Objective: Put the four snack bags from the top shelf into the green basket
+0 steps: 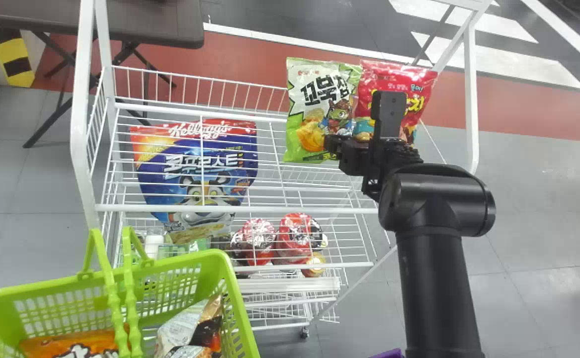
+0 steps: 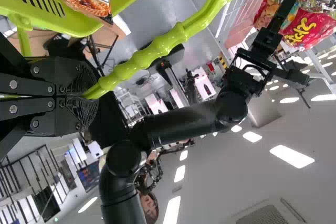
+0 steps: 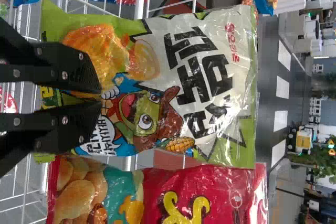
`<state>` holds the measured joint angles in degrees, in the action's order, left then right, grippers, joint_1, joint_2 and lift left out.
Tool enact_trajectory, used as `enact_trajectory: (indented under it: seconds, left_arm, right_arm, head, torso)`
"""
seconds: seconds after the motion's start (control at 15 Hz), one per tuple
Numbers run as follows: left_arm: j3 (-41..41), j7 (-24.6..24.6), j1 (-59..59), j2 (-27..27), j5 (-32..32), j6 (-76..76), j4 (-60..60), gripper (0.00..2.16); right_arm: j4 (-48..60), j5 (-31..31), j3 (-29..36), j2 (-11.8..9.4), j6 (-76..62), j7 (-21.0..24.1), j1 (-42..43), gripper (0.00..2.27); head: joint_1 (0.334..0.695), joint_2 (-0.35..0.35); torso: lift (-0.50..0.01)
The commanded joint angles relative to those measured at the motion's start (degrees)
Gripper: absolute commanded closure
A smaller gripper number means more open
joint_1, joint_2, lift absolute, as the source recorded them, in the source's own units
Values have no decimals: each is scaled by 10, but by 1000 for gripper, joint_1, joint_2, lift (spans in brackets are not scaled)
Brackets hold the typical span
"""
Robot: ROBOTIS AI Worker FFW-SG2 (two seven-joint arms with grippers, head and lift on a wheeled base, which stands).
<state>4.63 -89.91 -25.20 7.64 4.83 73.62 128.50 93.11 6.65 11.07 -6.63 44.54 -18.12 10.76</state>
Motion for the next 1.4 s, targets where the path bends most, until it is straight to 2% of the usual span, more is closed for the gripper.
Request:
enact_trajectory:
  seconds: [0.0,0.13,0.2,0.27,0.33,0.4,0.73,0.87,0.93,1.2,1.33]
  left_arm:
    - [4,-7,-2,0,0,0,1,2148]
    - [6,-7,-2,1,0,0,1,2148]
    - [6,-7,-2,1,0,0,1,2148]
    - [6,-7,-2,1,0,0,1,2148]
    - [7,-7,-1,1,0,0,1,2148]
    - [7,-7,1,1,0,0,1,2148]
    - [7,-7,3,2,0,0,0,2148]
    - [8,-7,3,2,-1,0,-1,2148]
    - [7,-7,3,2,-3,0,-2,2148]
    - [12,-7,-7,2,-3,-9,-2,2148]
    - [19,-7,-13,2,-1,-12,-2,2148]
  right_arm:
    - [17,-8,4,0,3,-4,-8,2246]
    - [30,-13,8,0,17,-11,-15,2240]
    - [42,-26,10,0,24,-11,-21,1885]
    - [55,-41,15,1,20,-11,-31,1187]
    - [69,-50,17,1,22,-11,-40,242]
    - [77,-50,16,1,22,-11,-44,-1]
    - [72,-48,19,1,22,-4,-14,43]
    - [32,-41,18,4,20,-4,16,49]
    - [8,-36,19,12,15,-4,33,53]
    - [-89,11,11,25,-27,5,81,53]
    - [-116,21,3,26,-29,11,98,127]
  head:
    - [695,-350]
    - [695,-350]
    - [695,-350]
    - [695,-350]
    - [695,-350]
    - [695,-350]
    - [695,-350]
    - [695,-350]
    - [695,-350]
    - [695,-346]
    - [695,-340]
  torso:
    - [-6]
    - [-6]
    - [-6]
    - [-6]
    - [-6]
    - [-6]
    - [-6]
    - [-6]
    - [-6]
    - [-6]
    - [-6]
